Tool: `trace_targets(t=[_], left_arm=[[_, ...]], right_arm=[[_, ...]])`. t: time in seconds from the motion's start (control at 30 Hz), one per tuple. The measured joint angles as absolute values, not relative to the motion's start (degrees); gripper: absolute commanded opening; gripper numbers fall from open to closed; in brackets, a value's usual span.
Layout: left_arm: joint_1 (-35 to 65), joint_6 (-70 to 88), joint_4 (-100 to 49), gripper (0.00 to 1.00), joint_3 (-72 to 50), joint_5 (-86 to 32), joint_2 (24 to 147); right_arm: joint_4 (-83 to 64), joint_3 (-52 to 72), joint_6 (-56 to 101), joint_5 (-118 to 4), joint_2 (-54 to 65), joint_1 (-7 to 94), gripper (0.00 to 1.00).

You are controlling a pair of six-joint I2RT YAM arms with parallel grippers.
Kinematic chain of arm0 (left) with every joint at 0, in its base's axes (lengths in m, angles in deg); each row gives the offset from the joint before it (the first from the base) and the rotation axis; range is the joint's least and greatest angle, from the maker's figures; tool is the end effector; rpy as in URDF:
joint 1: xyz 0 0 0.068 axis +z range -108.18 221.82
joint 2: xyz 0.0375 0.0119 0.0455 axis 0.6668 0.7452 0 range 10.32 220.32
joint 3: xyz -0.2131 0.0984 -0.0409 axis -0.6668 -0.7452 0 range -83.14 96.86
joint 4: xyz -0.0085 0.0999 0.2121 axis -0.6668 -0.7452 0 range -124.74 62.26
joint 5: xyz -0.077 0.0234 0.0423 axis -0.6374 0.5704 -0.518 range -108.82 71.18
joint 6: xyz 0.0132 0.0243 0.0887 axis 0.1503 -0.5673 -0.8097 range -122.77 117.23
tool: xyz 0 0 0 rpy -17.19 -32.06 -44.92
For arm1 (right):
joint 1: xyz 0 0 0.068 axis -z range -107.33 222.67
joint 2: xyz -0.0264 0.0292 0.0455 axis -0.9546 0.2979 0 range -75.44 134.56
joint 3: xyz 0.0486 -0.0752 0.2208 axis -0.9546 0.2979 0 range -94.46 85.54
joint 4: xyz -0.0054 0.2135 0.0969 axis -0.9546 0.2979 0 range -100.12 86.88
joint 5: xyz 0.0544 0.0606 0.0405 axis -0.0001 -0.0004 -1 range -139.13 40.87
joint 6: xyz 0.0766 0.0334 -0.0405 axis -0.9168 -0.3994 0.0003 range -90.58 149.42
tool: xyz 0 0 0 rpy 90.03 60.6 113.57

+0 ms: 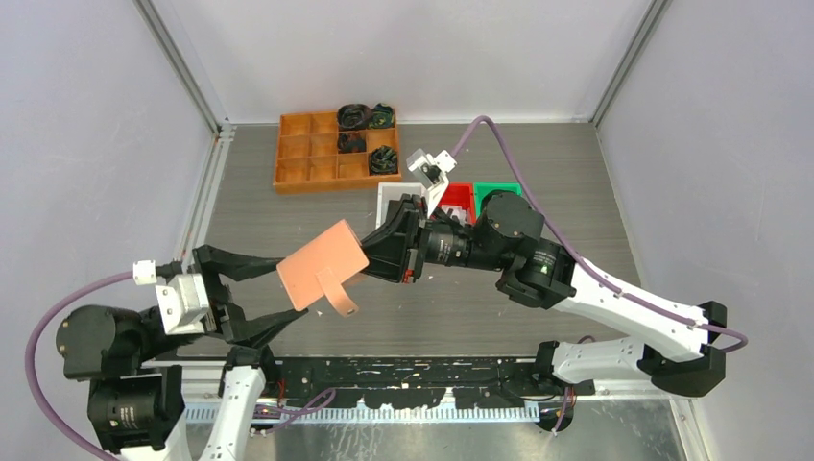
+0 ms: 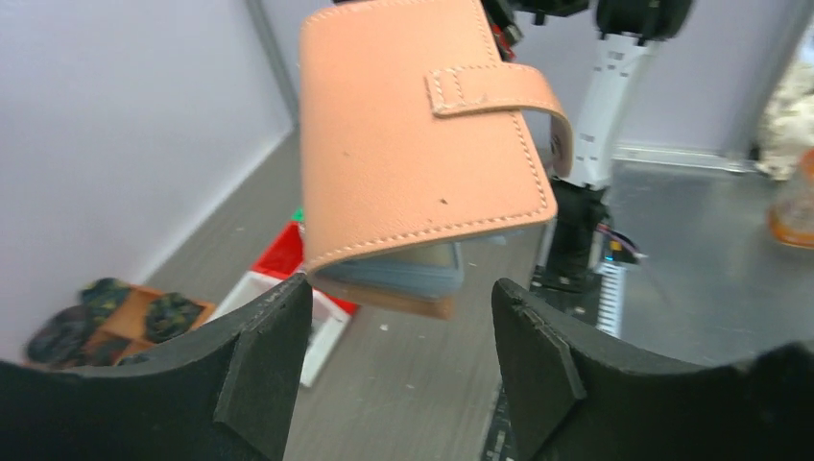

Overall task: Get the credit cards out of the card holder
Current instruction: Open the card holder at the center of the board.

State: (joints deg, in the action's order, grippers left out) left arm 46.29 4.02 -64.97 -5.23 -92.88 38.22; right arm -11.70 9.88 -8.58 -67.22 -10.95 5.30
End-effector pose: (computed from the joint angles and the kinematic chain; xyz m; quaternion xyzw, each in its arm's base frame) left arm 0.0120 -0.0798 0.4458 0.4194 0.5419 -0.3884 0.6161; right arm 0.0806 0.2609 0.4540 -0.2751 0.5652 0.6731 0.3896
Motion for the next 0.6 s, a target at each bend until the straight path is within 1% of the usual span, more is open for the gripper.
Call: trace_targets(t=[0.17, 0.43, 0.5, 0.6], left_arm=[[46.3, 5.8, -56.9, 0.66, -7.9, -85.0, 35.5], [46.7, 7.5, -48.6, 0.65, -11.8, -82.8, 34.4], [46.9, 8.2, -47.0, 0.61, -12.6, -82.5, 34.2], [47.1, 10.7, -44.7, 0.49, -13.2, -81.1, 34.1]], right_arm=[[-11.2, 9.3, -8.7, -67.7, -9.3, 5.3, 0.01], [-11.1, 7.2, -9.8, -68.8, -7.0, 5.7, 0.01], [-11.3, 6.8, -10.2, -69.4, -6.7, 5.7, 0.01], [-11.4, 6.5, -10.8, -70.0, -6.1, 5.7, 0.01]])
